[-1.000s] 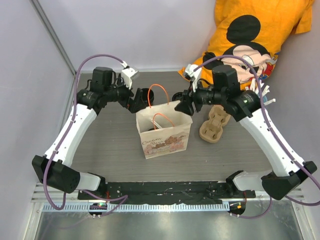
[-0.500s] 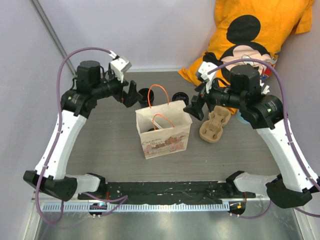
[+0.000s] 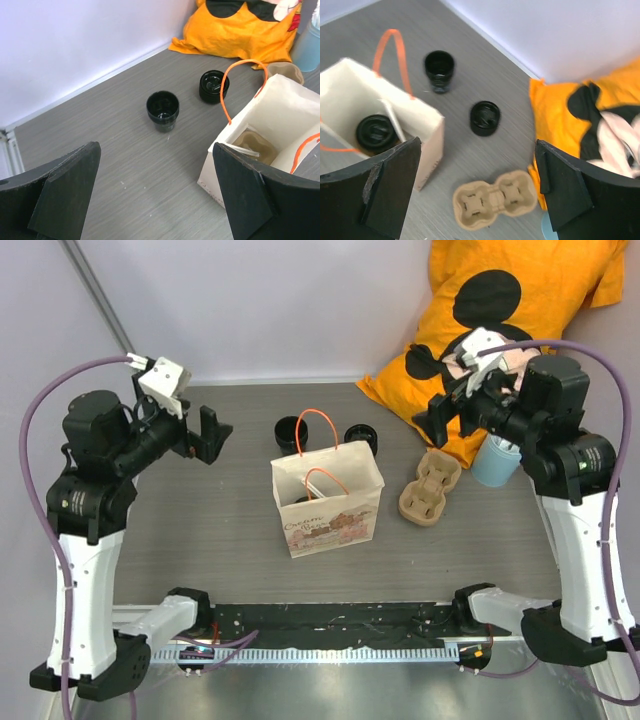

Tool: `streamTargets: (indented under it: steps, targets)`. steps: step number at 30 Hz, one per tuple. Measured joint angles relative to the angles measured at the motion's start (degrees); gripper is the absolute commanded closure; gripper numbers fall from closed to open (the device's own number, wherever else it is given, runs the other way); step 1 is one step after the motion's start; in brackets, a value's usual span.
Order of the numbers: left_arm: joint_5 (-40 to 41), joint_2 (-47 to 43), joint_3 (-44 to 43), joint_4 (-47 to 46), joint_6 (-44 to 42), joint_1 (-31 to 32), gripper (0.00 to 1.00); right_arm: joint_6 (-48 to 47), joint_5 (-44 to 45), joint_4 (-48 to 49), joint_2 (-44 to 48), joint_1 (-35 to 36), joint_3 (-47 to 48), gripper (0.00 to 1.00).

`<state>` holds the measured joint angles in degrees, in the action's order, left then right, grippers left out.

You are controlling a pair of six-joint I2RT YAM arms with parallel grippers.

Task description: Pack the takeout coffee

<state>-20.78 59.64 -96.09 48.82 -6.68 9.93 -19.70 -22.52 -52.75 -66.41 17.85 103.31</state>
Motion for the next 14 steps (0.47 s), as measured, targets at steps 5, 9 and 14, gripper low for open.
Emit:
streamTargets:
  steps: [5,9,14]
  targets:
    - [4.4,-2.9,-0.6,3.0,0.3,-0.8,0.00,2.7,3.1,1.7,-1.1,-8.5,-0.7,0.00]
    - [9.5,-5.0,-1.3,4.0,0.5,-1.1,0.00,5.2,6.7,5.1,1.2,-8.8,-4.6,0.00]
    - [11.4,-6.9,-1.6,5.1,0.5,-1.2,0.00,7.1,8.8,7.2,5.4,-8.8,-5.4,0.00]
